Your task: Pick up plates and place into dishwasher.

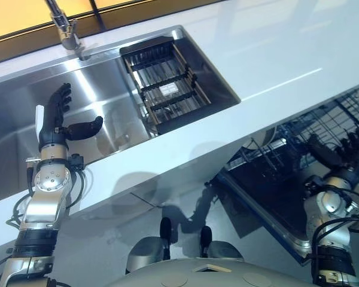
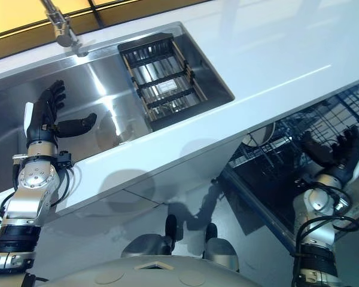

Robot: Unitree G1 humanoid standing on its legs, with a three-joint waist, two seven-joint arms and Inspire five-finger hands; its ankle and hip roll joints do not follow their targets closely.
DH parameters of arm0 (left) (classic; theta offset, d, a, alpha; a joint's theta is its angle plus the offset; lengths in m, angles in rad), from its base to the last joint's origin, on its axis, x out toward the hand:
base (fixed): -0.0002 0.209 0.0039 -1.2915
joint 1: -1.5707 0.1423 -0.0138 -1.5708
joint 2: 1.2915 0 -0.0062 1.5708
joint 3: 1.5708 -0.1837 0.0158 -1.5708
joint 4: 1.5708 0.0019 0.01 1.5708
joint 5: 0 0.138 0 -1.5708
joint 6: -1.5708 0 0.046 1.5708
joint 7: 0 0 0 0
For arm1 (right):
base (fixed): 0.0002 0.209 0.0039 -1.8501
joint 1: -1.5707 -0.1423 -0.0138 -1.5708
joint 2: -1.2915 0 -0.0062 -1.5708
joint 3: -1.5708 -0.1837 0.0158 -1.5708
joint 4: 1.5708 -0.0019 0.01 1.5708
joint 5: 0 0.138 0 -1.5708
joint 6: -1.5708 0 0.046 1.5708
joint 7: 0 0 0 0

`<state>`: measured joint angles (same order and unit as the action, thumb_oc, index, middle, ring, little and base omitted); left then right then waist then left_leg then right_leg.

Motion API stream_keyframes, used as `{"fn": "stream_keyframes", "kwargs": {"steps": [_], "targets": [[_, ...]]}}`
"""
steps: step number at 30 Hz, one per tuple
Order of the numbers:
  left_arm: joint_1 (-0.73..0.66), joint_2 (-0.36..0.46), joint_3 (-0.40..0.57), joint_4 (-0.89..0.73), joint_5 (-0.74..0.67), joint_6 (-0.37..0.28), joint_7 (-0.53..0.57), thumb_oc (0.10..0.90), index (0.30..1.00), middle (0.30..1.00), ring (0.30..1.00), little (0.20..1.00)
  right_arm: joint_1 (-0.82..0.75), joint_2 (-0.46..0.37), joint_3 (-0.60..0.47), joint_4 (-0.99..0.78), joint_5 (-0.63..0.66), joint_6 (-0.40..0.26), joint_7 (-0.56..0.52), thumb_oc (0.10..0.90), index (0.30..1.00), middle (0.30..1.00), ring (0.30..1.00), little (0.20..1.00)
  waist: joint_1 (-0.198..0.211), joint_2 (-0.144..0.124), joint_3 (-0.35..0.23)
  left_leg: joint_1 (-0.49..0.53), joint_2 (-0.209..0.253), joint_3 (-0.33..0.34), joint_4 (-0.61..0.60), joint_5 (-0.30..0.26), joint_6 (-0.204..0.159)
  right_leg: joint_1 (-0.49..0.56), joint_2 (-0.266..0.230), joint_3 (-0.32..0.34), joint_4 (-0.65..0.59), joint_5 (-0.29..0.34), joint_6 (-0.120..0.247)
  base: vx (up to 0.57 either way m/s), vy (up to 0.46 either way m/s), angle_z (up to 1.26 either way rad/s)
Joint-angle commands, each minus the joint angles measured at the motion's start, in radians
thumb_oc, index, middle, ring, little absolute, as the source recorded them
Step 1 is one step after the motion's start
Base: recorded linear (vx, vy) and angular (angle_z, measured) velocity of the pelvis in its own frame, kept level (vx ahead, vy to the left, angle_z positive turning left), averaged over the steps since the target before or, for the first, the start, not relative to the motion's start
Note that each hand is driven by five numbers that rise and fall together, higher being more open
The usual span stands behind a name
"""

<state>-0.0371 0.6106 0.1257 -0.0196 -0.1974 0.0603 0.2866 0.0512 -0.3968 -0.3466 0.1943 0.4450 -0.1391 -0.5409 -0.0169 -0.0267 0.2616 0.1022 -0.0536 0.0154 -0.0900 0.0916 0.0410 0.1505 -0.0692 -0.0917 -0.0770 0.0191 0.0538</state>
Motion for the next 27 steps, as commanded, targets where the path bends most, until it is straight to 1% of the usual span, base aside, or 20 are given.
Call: {"fn": "stream_keyframes", "kwargs": {"steps": [1,4,9,12,13,15,17,20,22,27], "targets": [[-0.061,0.051,0.01,0.009,0.012,-0.114,0.038,0.8,0.9,0.9,0.9,0.9,-0.059,-0.137,-0.013,0.015,0.071,-0.087,-0.007,0.8,0.9,0.9,0.9,0.9,-0.019,0.037,-0.106,0.056,-0.041,0.031,0.012,-0.159,0.011,-0.084,0.029,-0.036,0.166,-0.09,0.066,-0.01,-0.023,-0.08],[-0.072,0.06,0.0,0.023,0.008,-0.118,0.044,0.8,0.9,0.9,0.9,0.9,-0.07,-0.137,-0.018,0.081,0.179,-0.085,0.009,0.8,0.9,0.9,0.9,0.9,-0.016,0.038,-0.105,0.056,-0.039,0.032,0.012,-0.159,0.009,-0.085,0.029,-0.04,0.171,-0.094,0.066,-0.01,-0.021,-0.07],[-0.087,0.072,-0.016,0.034,0.002,-0.119,0.048,0.8,0.9,0.9,0.9,0.9,-0.094,-0.145,-0.026,0.168,0.252,-0.092,-0.02,0.8,0.9,0.9,0.9,0.9,-0.008,0.039,-0.106,0.055,-0.035,0.029,0.014,-0.16,0.008,-0.089,0.03,-0.047,0.188,-0.104,0.065,0.0,0.0,0.0],[-0.09,0.079,-0.023,0.044,-0.001,-0.128,0.049,0.8,0.9,0.9,0.9,0.9,-0.102,-0.146,-0.037,0.229,0.36,-0.098,-0.005,0.8,0.9,0.9,0.9,0.9,-0.004,0.039,-0.104,0.055,-0.035,0.023,0.015,-0.16,0.008,-0.094,0.031,-0.05,0.198,-0.107,0.064,0.0,0.0,0.0],[-0.092,0.08,-0.025,0.047,-0.002,-0.131,0.048,0.8,0.9,0.9,0.9,0.9,-0.104,-0.138,-0.042,0.254,0.43,-0.092,0.002,0.8,0.9,0.9,0.9,0.9,-0.002,0.04,-0.104,0.054,-0.035,0.021,0.015,-0.16,0.007,-0.095,0.031,-0.052,0.2,-0.109,0.063,0.0,0.0,0.0],[-0.096,0.084,-0.029,0.056,-0.004,-0.136,0.048,0.8,0.9,0.9,0.9,0.9,-0.106,-0.121,-0.048,0.302,0.561,-0.08,0.052,0.8,0.9,0.9,0.9,0.9,0.001,0.04,-0.105,0.054,-0.035,0.018,0.015,-0.16,0.006,-0.095,0.032,-0.057,0.202,-0.11,0.062,0.02,-0.017,0.04],[-0.098,0.084,-0.03,0.056,-0.002,-0.133,0.046,0.8,0.9,0.9,0.9,0.9,-0.108,-0.098,-0.048,0.342,0.684,-0.054,0.088,0.8,0.9,0.9,0.9,0.9,0.005,0.04,-0.107,0.053,-0.034,0.014,0.014,-0.158,0.006,-0.093,0.032,-0.06,0.2,-0.11,0.061,0.01,-0.008,0.02],[-0.102,0.084,-0.035,0.05,-0.001,-0.126,0.043,0.8,0.9,0.9,0.9,0.9,-0.111,-0.073,-0.031,0.385,0.777,-0.037,0.124,0.8,0.9,0.9,0.9,0.9,0.012,0.04,-0.108,0.052,-0.035,0.007,0.013,-0.157,0.005,-0.091,0.033,-0.067,0.197,-0.11,0.058,0.01,-0.005,0.01],[-0.106,0.082,-0.042,0.046,0.002,-0.12,0.045,0.8,0.9,0.9,0.9,0.9,-0.114,-0.057,-0.017,0.402,0.824,-0.01,0.148,0.8,0.9,0.9,0.9,0.9,0.016,0.041,-0.107,0.052,-0.035,0.0,0.013,-0.155,0.005,-0.09,0.033,-0.07,0.196,-0.11,0.056,0.01,-0.013,0.09],[-0.107,0.077,-0.056,0.041,0.006,-0.12,0.041,0.8,0.9,0.9,0.9,0.9,-0.124,-0.029,0.029,0.415,0.885,0.06,0.2,0.8,0.9,0.9,0.9,0.9,0.026,0.044,-0.106,0.052,-0.036,-0.016,0.011,-0.152,0.004,-0.089,0.032,-0.08,0.2,-0.111,0.053,0.02,-0.007,0.06]]}}
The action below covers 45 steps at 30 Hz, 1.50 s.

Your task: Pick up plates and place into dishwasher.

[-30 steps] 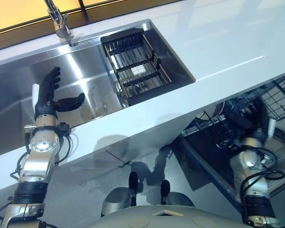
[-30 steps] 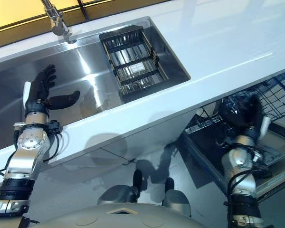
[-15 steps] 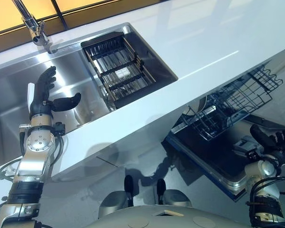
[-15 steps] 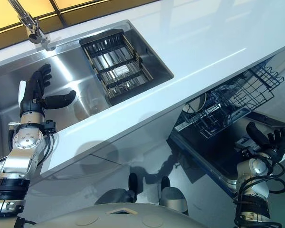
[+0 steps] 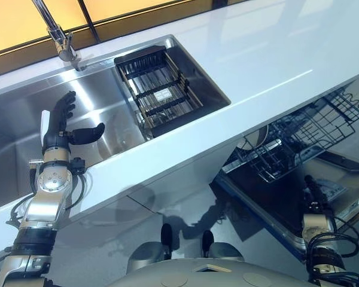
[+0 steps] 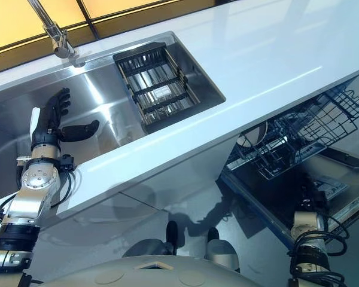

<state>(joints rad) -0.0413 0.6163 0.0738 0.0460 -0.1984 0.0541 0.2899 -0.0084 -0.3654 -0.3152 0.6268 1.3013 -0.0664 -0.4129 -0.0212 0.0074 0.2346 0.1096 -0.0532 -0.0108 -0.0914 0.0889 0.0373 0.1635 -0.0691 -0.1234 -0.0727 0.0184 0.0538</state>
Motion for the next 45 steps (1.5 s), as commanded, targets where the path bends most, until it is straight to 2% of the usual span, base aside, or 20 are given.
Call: {"fn": "stream_keyframes", "kwargs": {"steps": [1,4,8,11,13,15,18,20,22,23,25,26,27,30,32,34,36,38,41,45], "targets": [[-0.102,0.067,-0.008,-0.028,0.011,-0.114,0.036,0.8,0.9,0.9,0.9,0.9,-0.069,-0.053,0.013,-0.021,0.026,0.023,0.106,0.8,0.9,0.9,0.9,0.9,0.034,0.011,-0.078,0.045,-0.036,0.005,0.012,-0.148,0.007,-0.101,0.031,-0.053,0.198,-0.11,0.053,0.03,0.002,0.05],[-0.103,0.062,-0.019,-0.04,0.016,-0.106,0.035,0.8,0.9,0.9,0.9,0.9,-0.09,-0.054,0.047,-0.043,0.02,0.076,0.169,0.8,0.9,0.9,0.9,0.9,0.044,0.012,-0.077,0.045,-0.038,-0.006,0.013,-0.146,0.007,-0.1,0.028,-0.062,0.2,-0.11,0.053,0.04,-0.001,0.07],[-0.119,0.053,-0.05,-0.052,0.026,-0.092,0.041,0.8,0.9,0.9,0.9,0.9,-0.158,-0.071,0.107,-0.082,0.0,0.107,0.249,0.8,0.9,0.9,0.9,0.9,0.066,0.012,-0.07,0.056,-0.042,-0.027,0.012,-0.156,0.008,-0.089,0.023,-0.075,0.2,-0.12,0.054,0.07,-0.004,0.12],[-0.156,0.041,-0.101,-0.056,0.044,-0.06,0.055,0.8,0.9,0.9,0.9,0.9,-0.301,-0.098,0.219,-0.171,-0.073,0.082,0.346,0.8,0.9,0.9,0.9,0.9,0.1,0.009,-0.068,0.06,-0.048,-0.059,0.015,-0.156,0.009,-0.081,0.018,-0.082,0.192,-0.114,0.052,0.14,-0.011,0.09],[-0.194,0.058,-0.124,-0.043,0.038,-0.035,0.062,0.8,0.9,0.9,0.9,0.9,-0.458,-0.113,0.333,-0.219,-0.034,0.076,0.413,0.8,0.9,0.9,0.9,0.9,0.123,0.006,-0.061,0.052,-0.055,-0.081,0.026,-0.149,0.007,-0.082,0.014,-0.091,0.184,-0.101,0.047,0.16,-0.016,0.18],[-0.224,0.079,-0.134,-0.016,0.029,-0.032,0.044,0.8,0.9,0.9,0.9,0.9,-0.609,-0.132,0.396,-0.214,-0.029,0.034,0.472,0.8,0.9,0.9,0.9,0.9,0.152,0.002,-0.064,0.035,-0.063,-0.101,0.043,-0.149,0.004,-0.072,0.014,-0.097,0.171,-0.105,0.039,0.17,-0.033,0.1],[-0.273,0.119,-0.148,0.04,-0.004,-0.074,-0.005,0.8,0.9,0.9,0.9,0.9,-0.802,-0.145,0.447,-0.147,-0.03,-0.076,0.458,0.8,0.9,0.9,0.9,0.9,0.197,0.003,-0.073,0.013,-0.077,-0.138,0.043,-0.149,0.0,-0.065,0.014,-0.108,0.157,-0.12,0.029,0.05,-0.01,0.12],[-0.283,0.136,-0.151,0.052,-0.033,-0.101,-0.015,0.8,0.9,0.9,0.9,0.9,-0.847,-0.148,0.458,-0.103,-0.092,-0.088,0.379,0.8,0.9,0.9,0.9,0.9,0.212,0.007,-0.074,-0.002,-0.084,-0.152,0.035,-0.141,0.002,-0.075,0.013,-0.116,0.148,-0.116,0.025,-0.08,0.043,0.27],[-0.266,0.138,-0.144,0.042,-0.051,-0.116,-0.004,0.8,0.9,0.9,0.9,0.9,-0.815,-0.156,0.45,-0.06,-0.163,-0.07,0.324,0.8,0.9,0.9,0.9,0.9,0.213,0.01,-0.071,-0.004,-0.086,-0.145,0.033,-0.139,0.005,-0.078,0.009,-0.121,0.132,-0.103,0.026,-0.1,0.091,0.25],[-0.248,0.135,-0.137,0.03,-0.057,-0.123,0.001,0.8,0.9,0.9,0.9,0.9,-0.774,-0.159,0.434,-0.032,-0.225,-0.018,0.264,0.8,0.9,0.9,0.9,0.9,0.21,0.012,-0.066,-0.009,-0.087,-0.135,0.037,-0.13,0.005,-0.08,0.005,-0.126,0.119,-0.081,0.029,-0.04,0.073,0.16],[-0.21,0.124,-0.121,0.002,-0.047,-0.125,0.014,0.8,0.9,0.9,0.9,0.9,-0.678,-0.162,0.409,-0.012,-0.266,0.025,0.222,0.8,0.9,0.9,0.9,0.9,0.2,0.011,-0.063,-0.001,-0.084,-0.118,0.03,-0.13,0.007,-0.072,0.006,-0.121,0.101,-0.066,0.034,-0.05,0.066,0.01],[-0.18,0.107,-0.111,-0.02,-0.033,-0.129,0.029,0.8,0.9,0.9,0.9,0.9,-0.581,-0.157,0.378,-0.006,-0.379,0.07,0.173,0.8,0.9,0.9,0.9,0.9,0.186,0.011,-0.06,0.004,-0.083,-0.106,0.025,-0.13,0.007,-0.07,0.007,-0.112,0.092,-0.057,0.039,-0.07,0.06,-0.07],[-0.171,0.104,-0.108,-0.028,-0.028,-0.128,0.031,0.8,0.9,0.9,0.9,0.9,-0.556,-0.156,0.371,-0.011,-0.394,0.078,0.163,0.8,0.9,0.9,0.9,0.9,0.184,0.01,-0.06,0.006,-0.082,-0.103,0.024,-0.13,0.008,-0.069,0.008,-0.108,0.09,-0.056,0.04,-0.06,0.063,-0.09],[-0.096,0.056,-0.079,-0.071,0.019,-0.149,0.066,0.8,0.9,0.9,0.9,0.9,-0.278,-0.122,0.269,-0.025,-0.406,0.085,0.11,0.8,0.9,0.9,0.9,0.9,0.136,0.013,-0.053,0.021,-0.07,-0.066,0.015,-0.135,0.016,-0.074,0.012,-0.074,0.109,-0.06,0.048,-0.09,0.081,-0.1],[-0.074,0.039,-0.059,-0.076,0.031,-0.159,0.069,0.8,0.9,0.9,0.9,0.9,-0.188,-0.082,0.223,-0.023,-0.409,0.076,0.094,0.8,0.9,0.9,0.9,0.9,0.11,0.015,-0.05,0.028,-0.065,-0.049,0.012,-0.137,0.018,-0.08,0.013,-0.065,0.126,-0.065,0.051,-0.09,0.068,-0.13],[-0.059,0.031,-0.03,-0.078,0.037,-0.161,0.07,0.8,0.9,0.9,0.9,0.9,-0.109,-0.057,0.183,-0.009,-0.469,0.054,0.073,0.8,0.9,0.9,0.9,0.9,0.077,0.016,-0.047,0.038,-0.058,-0.029,0.008,-0.14,0.017,-0.09,0.014,-0.055,0.147,-0.069,0.056,-0.09,0.06,-0.19],[-0.05,0.034,0.009,-0.085,0.033,-0.149,0.071,0.8,0.9,0.9,0.9,0.9,-0.033,-0.037,0.154,0.003,-0.59,0.022,0.037,0.8,0.9,0.9,0.9,0.9,0.046,0.013,-0.043,0.046,-0.053,-0.006,0.007,-0.143,0.017,-0.102,0.014,-0.041,0.168,-0.071,0.063,-0.1,0.045,-0.17],[-0.047,0.035,0.028,-0.084,0.029,-0.143,0.071,0.8,0.9,0.9,0.9,0.9,0.004,-0.033,0.129,0.023,-0.615,0.028,0.021,0.8,0.9,0.9,0.9,0.9,0.031,0.011,-0.043,0.047,-0.049,0.008,0.006,-0.144,0.016,-0.107,0.014,-0.033,0.181,-0.068,0.068,-0.08,0.009,-0.22],[-0.043,0.032,0.06,-0.089,0.026,-0.126,0.073,0.8,0.9,0.9,0.9,0.9,0.072,-0.025,0.054,0.064,-0.65,-0.034,0.033,0.8,0.9,0.9,0.9,0.9,0.002,0.006,-0.041,0.048,-0.046,0.029,0.009,-0.148,0.016,-0.115,0.018,-0.014,0.194,-0.066,0.071,-0.1,-0.01,-0.27],[-0.045,0.033,0.076,-0.085,0.023,-0.121,0.065,0.8,0.9,0.9,0.9,0.9,0.09,-0.022,0.017,0.074,-0.647,-0.086,0.033,0.8,0.9,0.9,0.9,0.9,-0.01,0.003,-0.045,0.047,-0.044,0.044,0.009,-0.15,0.013,-0.114,0.022,-0.004,0.186,-0.068,0.073,-0.08,-0.022,-0.26]]}}
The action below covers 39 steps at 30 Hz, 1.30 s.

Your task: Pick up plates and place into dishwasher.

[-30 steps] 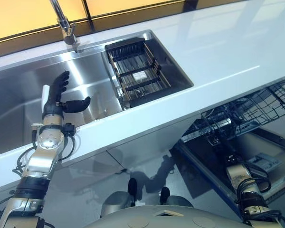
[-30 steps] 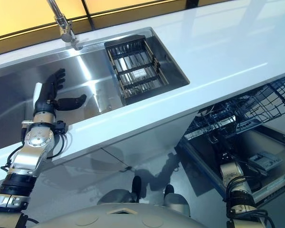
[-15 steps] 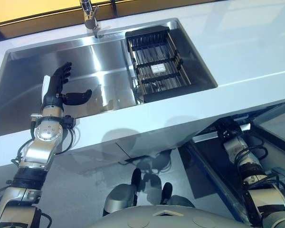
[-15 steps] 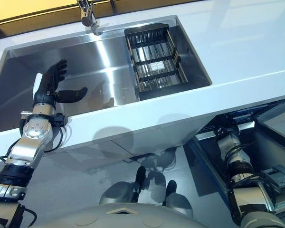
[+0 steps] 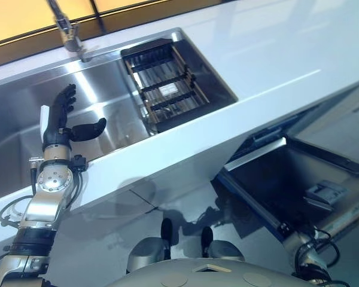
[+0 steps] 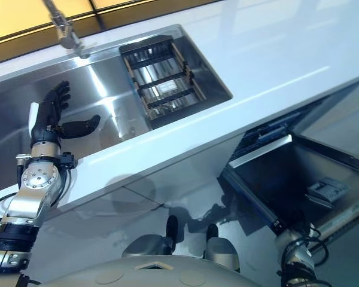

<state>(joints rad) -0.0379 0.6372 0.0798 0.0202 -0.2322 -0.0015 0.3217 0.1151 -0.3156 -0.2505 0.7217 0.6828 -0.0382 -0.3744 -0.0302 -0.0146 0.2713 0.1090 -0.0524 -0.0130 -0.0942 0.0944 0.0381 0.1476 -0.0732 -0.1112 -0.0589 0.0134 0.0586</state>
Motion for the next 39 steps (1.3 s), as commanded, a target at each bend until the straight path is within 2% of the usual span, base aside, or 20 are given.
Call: {"fn": "stream_keyframes", "kwargs": {"steps": [1,5,6,12,14,17,23,24,26,30,35,37,39], "targets": [[-0.052,0.013,0.07,-0.056,0.056,-0.064,0.033,0.8,0.9,0.9,0.9,0.9,-0.036,-0.077,-0.057,-0.02,-0.021,-0.13,-0.001,0.8,0.9,0.9,0.9,0.9,-0.003,0.024,-0.082,0.047,-0.044,0.049,0.012,-0.156,0.011,-0.097,0.027,-0.015,0.169,-0.062,0.069,-0.05,-0.021,-0.19],[-0.056,0.015,0.067,-0.05,0.05,-0.062,0.031,0.8,0.9,0.9,0.9,0.9,-0.045,-0.093,-0.071,-0.063,-0.025,-0.191,0.004,0.8,0.9,0.9,0.9,0.9,-0.009,0.023,-0.086,0.048,-0.042,0.056,0.01,-0.159,0.009,-0.097,0.03,-0.009,0.164,-0.058,0.071,-0.03,-0.027,-0.08],[-0.056,0.017,0.068,-0.044,0.046,-0.063,0.028,0.8,0.9,0.9,0.9,0.9,-0.051,-0.108,-0.08,-0.106,-0.021,-0.232,-0.002,0.8,0.9,0.9,0.9,0.9,-0.014,0.023,-0.087,0.048,-0.041,0.06,0.01,-0.159,0.009,-0.099,0.03,-0.005,0.164,-0.058,0.071,-0.02,-0.028,-0.05],[-0.048,0.007,0.068,-0.024,0.045,-0.07,0.023,0.8,0.9,0.9,0.9,0.9,-0.068,-0.14,-0.123,-0.286,-0.044,-0.317,-0.029,0.8,0.9,0.9,0.9,0.9,-0.031,0.024,-0.089,0.048,-0.038,0.075,0.012,-0.164,0.009,-0.1,0.036,0.01,0.154,-0.064,0.069,-0.01,-0.016,-0.05],[-0.05,0.008,0.067,-0.016,0.04,-0.068,0.02,0.8,0.9,0.9,0.9,0.9,-0.081,-0.154,-0.138,-0.339,-0.031,-0.323,-0.001,0.8,0.9,0.9,0.9,0.9,-0.036,0.025,-0.09,0.051,-0.038,0.079,0.013,-0.167,0.009,-0.097,0.039,0.013,0.149,-0.067,0.067,0.01,-0.017,-0.16],[-0.06,0.015,0.061,0.005,0.033,-0.075,0.01,0.8,0.9,0.9,0.9,0.9,-0.102,-0.19,-0.156,-0.377,-0.04,-0.324,-0.022,0.8,0.9,0.9,0.9,0.9,-0.042,0.024,-0.094,0.051,-0.036,0.09,0.013,-0.168,0.008,-0.098,0.041,0.018,0.149,-0.07,0.067,0.01,-0.033,-0.15],[-0.107,0.039,0.027,0.023,0.035,-0.055,-0.021,0.8,0.9,0.9,0.9,0.9,-0.13,-0.278,-0.172,-0.299,-0.181,-0.275,-0.095,0.8,0.9,0.9,0.9,0.9,-0.051,0.021,-0.099,0.053,-0.032,0.11,0.015,-0.172,0.005,-0.103,0.042,0.021,0.149,-0.07,0.071,0.01,-0.052,-0.11],[-0.114,0.045,0.021,0.025,0.035,-0.055,-0.027,0.8,0.9,0.9,0.9,0.9,-0.131,-0.294,-0.176,-0.274,-0.204,-0.244,-0.116,0.8,0.9,0.9,0.9,0.9,-0.054,0.02,-0.101,0.053,-0.032,0.114,0.016,-0.173,0.005,-0.102,0.043,0.024,0.148,-0.07,0.071,0.02,-0.065,-0.13],[-0.127,0.055,0.01,0.03,0.029,-0.06,-0.034,0.8,0.9,0.9,0.9,0.9,-0.127,-0.323,-0.19,-0.211,-0.197,-0.225,-0.12,0.8,0.9,0.9,0.9,0.9,-0.059,0.019,-0.101,0.052,-0.03,0.122,0.019,-0.173,0.005,-0.103,0.044,0.03,0.146,-0.067,0.07,0.02,-0.071,-0.12],[-0.141,0.065,-0.005,0.037,0.02,-0.084,-0.041,0.8,0.9,0.9,0.9,0.9,-0.114,-0.328,-0.219,-0.117,-0.152,-0.215,-0.184,0.8,0.9,0.9,0.9,0.9,-0.068,0.021,-0.096,0.053,-0.027,0.133,0.021,-0.175,0.005,-0.109,0.048,0.042,0.153,-0.067,0.071,0.03,-0.062,-0.1],[-0.166,0.077,-0.013,0.011,-0.016,-0.125,-0.063,0.8,0.9,0.9,0.9,0.9,-0.079,-0.278,-0.237,-0.013,-0.071,-0.245,-0.209,0.8,0.9,0.9,0.9,0.9,-0.086,0.038,-0.079,0.04,-0.023,0.142,0.048,-0.182,0.011,-0.132,0.048,0.052,0.187,-0.077,0.069,0.04,-0.084,-0.1],[-0.175,0.08,-0.009,0.005,-0.047,-0.12,-0.072,0.8,0.9,0.9,0.9,0.9,-0.071,-0.266,-0.241,0.01,-0.063,-0.269,-0.219,0.8,0.9,0.9,0.9,0.9,-0.092,0.046,-0.066,0.029,-0.02,0.145,0.085,-0.203,0.013,-0.144,0.042,0.05,0.218,-0.101,0.067,0.04,-0.087,-0.15],[-0.191,0.083,-0.008,0.017,-0.066,-0.132,-0.048,0.8,0.9,0.9,0.9,0.9,-0.078,-0.279,-0.244,0.032,-0.072,-0.305,-0.262,0.8,0.9,0.9,0.9,0.9,-0.094,0.056,-0.033,-0.024,-0.016,0.154,0.172,-0.221,0.01,-0.177,0.031,0.044,0.27,-0.121,0.054,-0.09,-0.061,-0.23]]}}
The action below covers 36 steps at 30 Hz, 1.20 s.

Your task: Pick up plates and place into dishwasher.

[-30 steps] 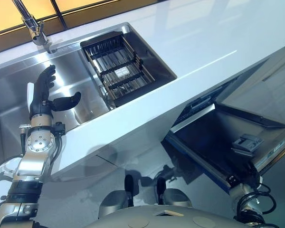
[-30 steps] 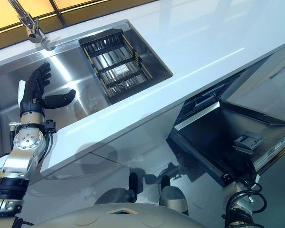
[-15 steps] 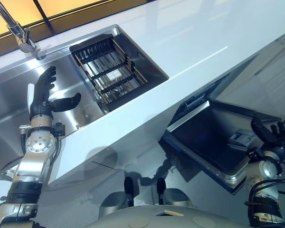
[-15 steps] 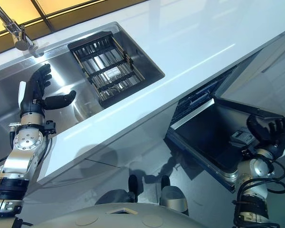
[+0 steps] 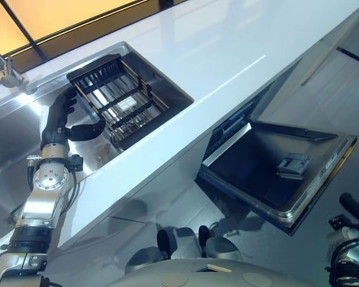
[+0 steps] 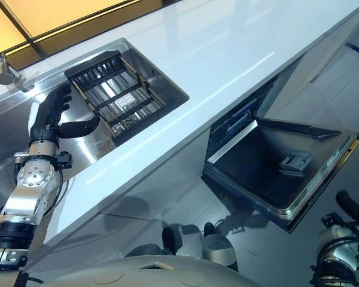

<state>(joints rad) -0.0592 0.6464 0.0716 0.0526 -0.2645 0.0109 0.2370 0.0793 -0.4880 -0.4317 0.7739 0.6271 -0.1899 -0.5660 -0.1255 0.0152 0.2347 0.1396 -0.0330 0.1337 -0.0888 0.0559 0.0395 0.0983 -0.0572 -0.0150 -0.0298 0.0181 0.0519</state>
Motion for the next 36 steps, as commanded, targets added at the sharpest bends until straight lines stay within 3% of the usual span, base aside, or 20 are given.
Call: {"fn": "stream_keyframes", "kwargs": {"steps": [1,4,7,12,15,19,23,25,36], "targets": [[-0.182,0.079,-0.001,-0.005,-0.039,-0.154,0.051,0.8,0.9,0.9,0.9,0.9,-0.051,-0.119,-0.065,-0.012,-0.016,-0.168,-0.096,0.8,0.9,0.9,0.9,0.9,0.001,0.03,0.019,-0.083,-0.033,0.01,0.207,-0.193,0.007,-0.147,0.007,-0.055,0.263,-0.132,0.055,-0.14,-0.045,-0.21],[-0.224,0.1,-0.001,0.021,-0.061,-0.196,0.097,0.8,0.9,0.9,0.9,0.9,-0.096,-0.162,-0.076,-0.001,0.026,-0.203,-0.155,0.8,0.9,0.9,0.9,0.9,-0.003,0.042,0.09,-0.193,-0.019,0.027,0.349,-0.223,-0.001,-0.224,-0.018,-0.066,0.363,-0.162,0.029,-0.27,0.003,-0.06],[-0.262,0.103,0.002,0.038,-0.056,-0.229,0.154,0.8,0.9,0.9,0.9,0.9,-0.138,-0.196,-0.088,0.033,0.11,-0.236,-0.136,0.8,0.9,0.9,0.9,0.9,-0.009,0.059,0.155,-0.32,0.0,0.049,0.494,-0.26,0.001,-0.343,-0.038,-0.075,0.528,-0.226,-0.005,-0.24,0.026,-0.14],[-0.315,0.098,0.001,0.051,-0.058,-0.249,0.228,0.8,0.9,0.9,0.9,0.9,-0.168,-0.231,-0.062,0.103,0.234,-0.218,0.02,0.8,0.9,0.9,0.9,0.9,-0.019,0.091,0.218,-0.471,0.0,0.027,0.634,-0.283,0.003,-0.506,-0.032,-0.063,0.708,-0.292,-0.067,-0.14,0.034,-0.11],[-0.327,0.095,0.009,0.047,-0.057,-0.255,0.24,0.8,0.9,0.9,0.9,0.9,-0.179,-0.237,-0.038,0.113,0.266,-0.209,0.069,0.8,0.9,0.9,0.9,0.9,-0.022,0.099,0.235,-0.521,-0.004,0.018,0.692,-0.301,0.004,-0.563,-0.03,-0.061,0.775,-0.323,-0.086,-0.08,0.017,-0.07],[-0.349,0.09,0.033,0.05,-0.082,-0.245,0.247,0.8,0.9,0.9,0.9,0.9,-0.206,-0.221,0.024,0.118,0.354,-0.154,0.295,0.8,0.9,0.9,0.9,0.9,-0.023,0.113,0.255,-0.597,-0.009,0.009,0.782,-0.327,0.012,-0.641,-0.036,-0.052,0.871,-0.36,-0.112,-0.05,0.004,-0.09],[-0.35,0.091,0.057,0.067,-0.115,-0.255,0.25,0.8,0.9,0.9,0.9,0.9,-0.212,-0.203,0.066,0.101,0.414,-0.117,0.448,0.8,0.9,0.9,0.9,0.9,-0.022,0.118,0.26,-0.636,-0.013,0.009,0.841,-0.346,0.013,-0.68,-0.046,-0.049,0.917,-0.374,-0.123,-0.01,0.011,0.01],[-0.34,0.084,0.073,0.079,-0.131,-0.266,0.238,0.8,0.9,0.9,0.9,0.9,-0.218,-0.203,0.089,0.1,0.385,-0.091,0.507,0.8,0.9,0.9,0.9,0.9,-0.017,0.123,0.261,-0.644,-0.019,0.008,0.863,-0.355,0.012,-0.691,-0.056,-0.048,0.933,-0.377,-0.124,0.02,0.037,0.04],[-0.32,0.114,0.106,0.039,-0.135,-0.283,0.197,0.8,0.9,0.9,0.9,0.9,-0.33,-0.252,0.166,0.08,0.381,-0.058,0.707,0.8,0.9,0.9,0.9,0.9,0.032,0.141,0.256,-0.657,-0.051,-0.005,0.887,-0.374,0.012,-0.708,-0.087,-0.047,0.949,-0.37,-0.112,0.01,0.022,0.07]]}}
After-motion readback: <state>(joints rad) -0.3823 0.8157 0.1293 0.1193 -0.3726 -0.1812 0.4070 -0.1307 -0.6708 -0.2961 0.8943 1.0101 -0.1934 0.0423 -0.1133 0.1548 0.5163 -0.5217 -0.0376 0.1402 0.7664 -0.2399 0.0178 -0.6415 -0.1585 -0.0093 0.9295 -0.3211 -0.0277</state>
